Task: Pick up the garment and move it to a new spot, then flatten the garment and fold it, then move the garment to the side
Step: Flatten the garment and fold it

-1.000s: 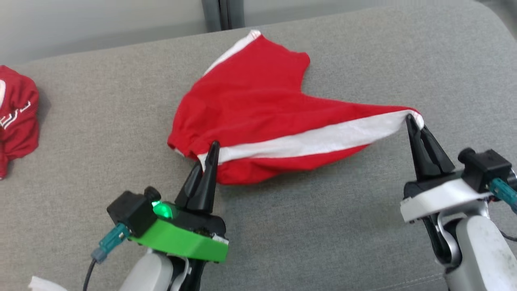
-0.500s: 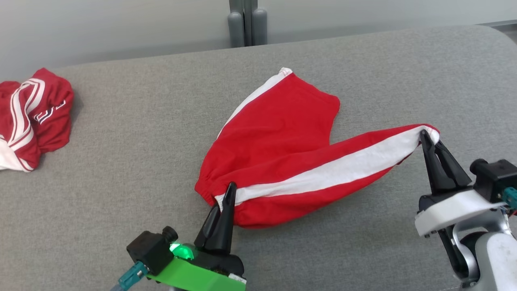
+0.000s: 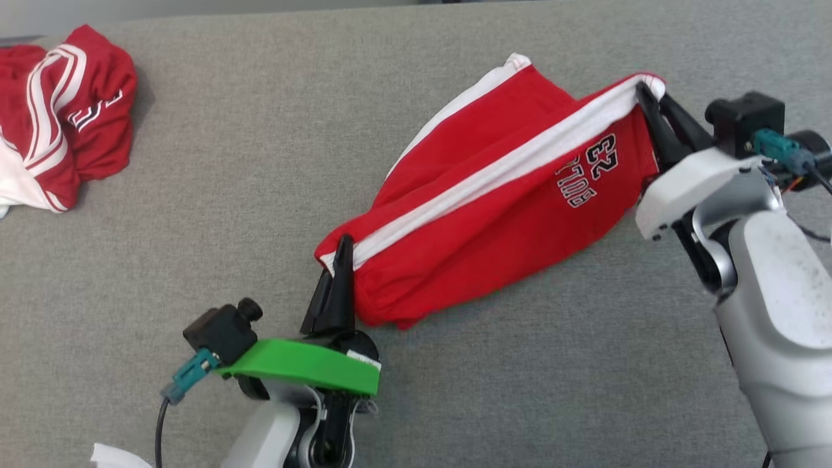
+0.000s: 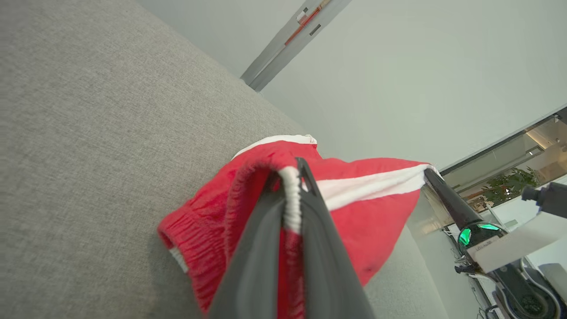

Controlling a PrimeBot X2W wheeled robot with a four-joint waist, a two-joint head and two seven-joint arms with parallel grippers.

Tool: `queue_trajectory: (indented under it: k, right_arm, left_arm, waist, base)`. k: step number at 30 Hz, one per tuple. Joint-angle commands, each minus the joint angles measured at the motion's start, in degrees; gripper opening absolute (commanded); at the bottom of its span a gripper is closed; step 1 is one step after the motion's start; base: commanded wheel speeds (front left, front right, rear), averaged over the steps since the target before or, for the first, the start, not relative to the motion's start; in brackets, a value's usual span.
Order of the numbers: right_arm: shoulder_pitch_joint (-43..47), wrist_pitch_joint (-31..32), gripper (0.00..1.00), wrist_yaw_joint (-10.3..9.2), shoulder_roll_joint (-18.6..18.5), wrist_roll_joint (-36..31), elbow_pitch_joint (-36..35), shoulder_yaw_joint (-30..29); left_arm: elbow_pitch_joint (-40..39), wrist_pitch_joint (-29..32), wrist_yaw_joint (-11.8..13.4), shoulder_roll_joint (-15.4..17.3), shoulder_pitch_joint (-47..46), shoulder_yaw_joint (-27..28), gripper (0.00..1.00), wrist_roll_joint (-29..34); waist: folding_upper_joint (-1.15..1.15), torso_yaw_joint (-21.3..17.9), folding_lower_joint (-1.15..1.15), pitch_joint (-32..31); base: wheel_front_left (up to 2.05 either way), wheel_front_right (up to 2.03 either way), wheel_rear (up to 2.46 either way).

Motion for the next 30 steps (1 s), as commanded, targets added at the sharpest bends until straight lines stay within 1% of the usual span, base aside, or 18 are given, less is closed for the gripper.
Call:
queue_trajectory:
  k: [1,5,9,13,16,17,18,19,20,21,22,23,24,30]
  right_arm:
    - [-2.8,0.3,0.00,-0.06,-1.0,0.0,2.3,0.7]
    - [-10.3,0.5,0.00,-0.07,-2.1,0.1,9.9,3.6]
    - [-16.4,-0.2,0.00,-0.07,-2.7,-0.2,16.7,6.4]
    - [-21.1,-1.2,0.00,-0.07,-2.4,0.2,23.2,9.2]
    - [-23.4,-2.4,0.00,-0.07,-2.1,0.5,27.6,10.2]
    - [-24.1,-3.0,0.00,-0.07,-2.0,0.5,29.1,10.9]
    - [-24.5,-3.5,0.16,-0.07,-1.9,0.6,30.3,11.2]
    - [-25.0,-4.5,0.36,-0.07,-1.8,0.6,31.7,11.8]
    - [-25.3,-4.9,0.47,-0.07,-1.6,0.7,33.0,12.4]
    - [-25.7,-5.7,0.64,-0.07,-1.5,0.8,34.4,12.9]
    - [-26.1,-6.4,0.93,-0.07,-1.4,1.0,35.5,13.2]
    - [-26.5,-7.4,1.00,-0.07,-1.4,0.9,36.7,13.6]
    - [-26.7,-8.1,1.00,-0.07,-1.2,0.7,37.7,14.2]
    - [-28.0,-12.2,1.00,-0.07,-0.4,2.1,43.1,16.4]
  left_arm:
    - [0.8,0.0,0.9,0.1,-2.2,-0.5,0.00,-2.0]
    - [2.8,0.0,2.9,0.1,-6.1,-1.7,0.00,-6.9]
    - [3.9,0.0,4.7,0.1,-9.3,-2.0,0.00,-10.1]
    - [4.6,0.0,5.4,0.1,-11.4,-2.5,0.00,-11.2]
    - [5.1,0.0,5.8,0.1,-12.4,-3.2,0.00,-11.0]
    - [5.4,0.0,6.2,0.1,-12.8,-3.5,0.00,-10.0]
    - [5.7,0.0,6.4,0.1,-13.0,-4.1,0.00,-9.4]
    - [5.8,0.0,6.7,0.1,-13.0,-4.8,0.00,-9.6]
    - [5.7,0.0,7.1,0.1,-13.0,-5.2,0.04,-9.9]
    - [5.8,0.0,7.4,0.1,-13.2,-5.9,0.30,-9.3]
    - [5.8,0.0,7.7,0.1,-13.3,-6.5,0.47,-9.1]
    - [5.8,0.0,8.1,0.1,-13.2,-7.3,0.81,-9.4]
    - [5.9,0.0,8.4,0.1,-13.4,-8.0,1.00,-8.7]
    - [6.2,0.0,9.7,0.1,-12.2,-10.1,1.00,-5.4]
  waist:
    - [0.00,3.2,0.00,3.8]
    - [0.00,5.0,0.00,6.3]
    - [0.00,6.5,0.00,8.1]
    - [0.00,7.2,0.00,9.0]
    - [0.00,7.6,0.00,9.1]
    - [0.00,7.8,0.00,9.0]
    - [0.00,7.9,0.00,8.9]
    - [0.00,8.1,0.00,8.7]
    - [0.00,8.2,0.00,8.5]
    - [0.00,8.3,0.00,8.3]
    - [0.00,8.5,0.00,8.1]
    - [0.00,8.7,0.00,7.8]
    - [0.00,8.8,0.00,7.7]
    - [0.00,9.4,0.00,5.9]
  base:
    - [0.00,0.00,0.00]
    - [0.00,0.00,0.00]
    - [0.00,0.00,0.00]
    - [0.00,0.00,0.00]
    - [0.00,0.00,0.00]
    - [0.00,0.00,0.00]
    - [0.00,0.00,0.00]
    - [0.00,0.00,0.00]
    - [0.00,0.00,0.00]
    - [0.00,0.00,0.00]
    - [0.00,0.00,0.00]
    - [0.00,0.00,0.00]
    - [0.00,0.00,0.00]
    - [0.00,0.00,0.00]
